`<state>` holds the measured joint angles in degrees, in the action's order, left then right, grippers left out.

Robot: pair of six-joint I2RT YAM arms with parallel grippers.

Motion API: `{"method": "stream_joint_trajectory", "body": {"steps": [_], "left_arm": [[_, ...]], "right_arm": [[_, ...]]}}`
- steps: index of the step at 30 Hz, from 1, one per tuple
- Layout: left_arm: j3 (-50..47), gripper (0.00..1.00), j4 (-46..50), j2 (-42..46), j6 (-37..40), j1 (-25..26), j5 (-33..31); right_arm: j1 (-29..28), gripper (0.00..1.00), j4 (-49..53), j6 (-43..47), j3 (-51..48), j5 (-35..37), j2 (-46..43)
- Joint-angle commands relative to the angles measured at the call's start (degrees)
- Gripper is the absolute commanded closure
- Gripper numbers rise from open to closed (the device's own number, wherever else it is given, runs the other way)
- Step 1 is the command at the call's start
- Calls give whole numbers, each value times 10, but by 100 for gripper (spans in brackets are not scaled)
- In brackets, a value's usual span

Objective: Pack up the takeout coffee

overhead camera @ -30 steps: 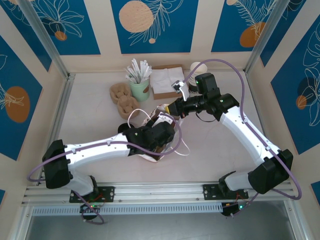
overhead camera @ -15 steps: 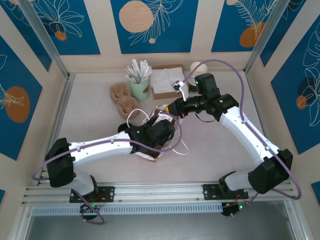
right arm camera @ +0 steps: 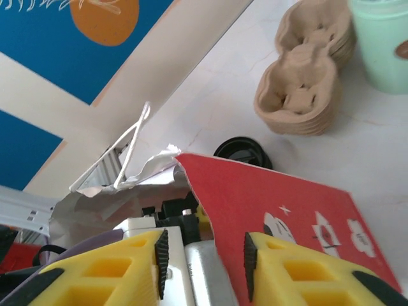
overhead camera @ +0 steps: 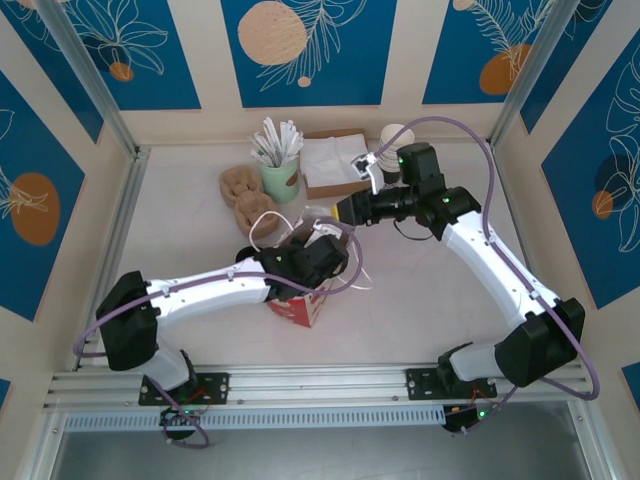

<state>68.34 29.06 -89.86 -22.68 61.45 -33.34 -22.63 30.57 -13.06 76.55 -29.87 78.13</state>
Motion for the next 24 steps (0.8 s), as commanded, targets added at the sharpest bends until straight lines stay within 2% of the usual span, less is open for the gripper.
{"method": "stream_joint_trajectory", "body": {"steps": [1, 7, 14, 24], "left_arm": [[17, 33, 27, -12, -20, -13, 11], [56, 33, 61, -34, -29, -33, 36], [114, 33, 108, -74, -43, -55, 82], [187, 34, 177, -135, -56, -94, 144]], "right_arm": [[26, 55, -3, -36, 41, 3, 6], [56, 47, -1, -71, 82, 13, 6], [70, 47, 20, -96, 97, 12, -6], [81, 47, 35, -126, 54, 24, -62]]}}
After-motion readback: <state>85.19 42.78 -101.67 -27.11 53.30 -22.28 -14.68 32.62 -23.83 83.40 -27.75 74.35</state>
